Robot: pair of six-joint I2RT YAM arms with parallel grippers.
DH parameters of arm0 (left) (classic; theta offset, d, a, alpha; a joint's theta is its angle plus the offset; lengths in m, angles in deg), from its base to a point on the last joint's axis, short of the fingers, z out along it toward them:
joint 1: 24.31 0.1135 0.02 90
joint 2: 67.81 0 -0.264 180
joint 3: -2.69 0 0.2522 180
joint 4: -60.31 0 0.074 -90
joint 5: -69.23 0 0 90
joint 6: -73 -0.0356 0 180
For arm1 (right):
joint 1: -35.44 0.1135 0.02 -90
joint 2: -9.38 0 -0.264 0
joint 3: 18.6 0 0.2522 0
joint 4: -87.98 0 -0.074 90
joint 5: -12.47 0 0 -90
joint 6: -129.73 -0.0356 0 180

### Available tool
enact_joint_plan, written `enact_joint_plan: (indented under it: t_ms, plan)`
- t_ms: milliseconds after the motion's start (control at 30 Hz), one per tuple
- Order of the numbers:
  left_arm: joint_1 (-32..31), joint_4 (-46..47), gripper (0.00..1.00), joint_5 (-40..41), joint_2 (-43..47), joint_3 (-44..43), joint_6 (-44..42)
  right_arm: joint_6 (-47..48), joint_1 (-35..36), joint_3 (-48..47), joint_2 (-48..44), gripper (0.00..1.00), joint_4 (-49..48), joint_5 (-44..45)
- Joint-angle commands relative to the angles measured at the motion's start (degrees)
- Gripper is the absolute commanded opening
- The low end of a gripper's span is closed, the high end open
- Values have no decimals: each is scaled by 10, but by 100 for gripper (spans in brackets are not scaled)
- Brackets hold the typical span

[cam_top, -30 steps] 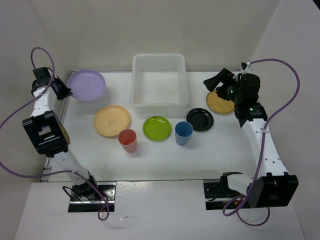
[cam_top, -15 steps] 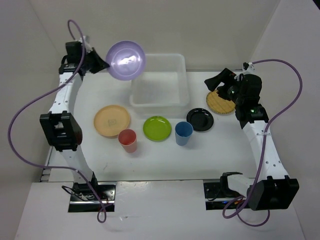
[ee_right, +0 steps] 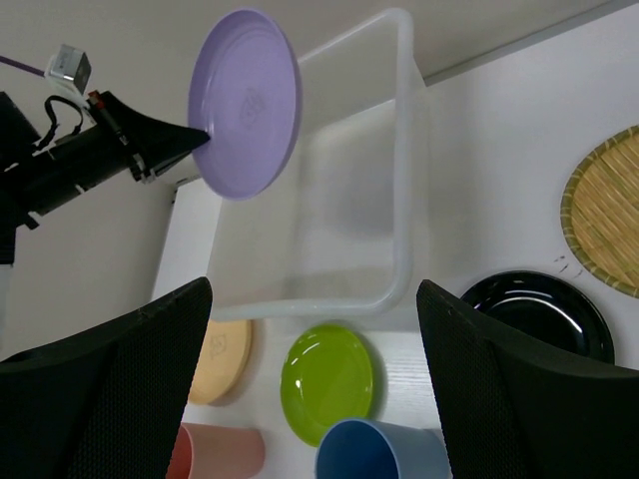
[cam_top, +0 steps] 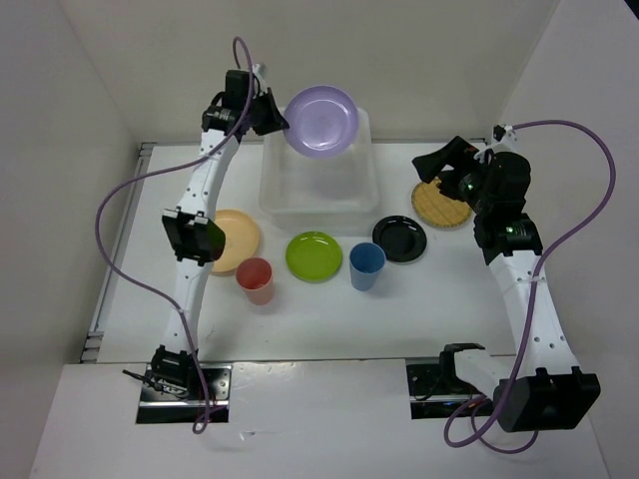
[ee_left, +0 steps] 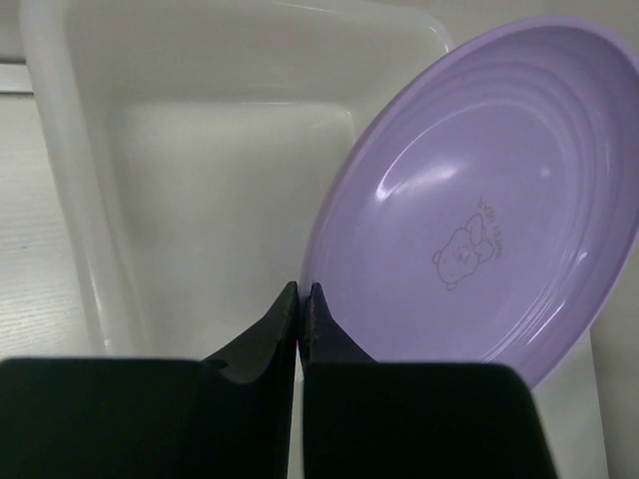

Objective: Place the mixed dishes into the plastic bin

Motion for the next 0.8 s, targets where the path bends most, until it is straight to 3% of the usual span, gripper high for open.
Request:
enact_joint_plan:
  t_ms: [0,167,600,767]
  plan:
    - [2,-114,0,33,-86,-206,28,0,4,-3,-15,88,-2,9]
    - [2,-88,0,38,-102,-166,41,0,4,-3,-21,88,3,9]
    - [2,-98,0,33,-206,-222,49,-6,4,8,-26,88,3,9]
    - [-4,-98,10,28,-218,-222,49,-6,4,14,-26,88,-3,9]
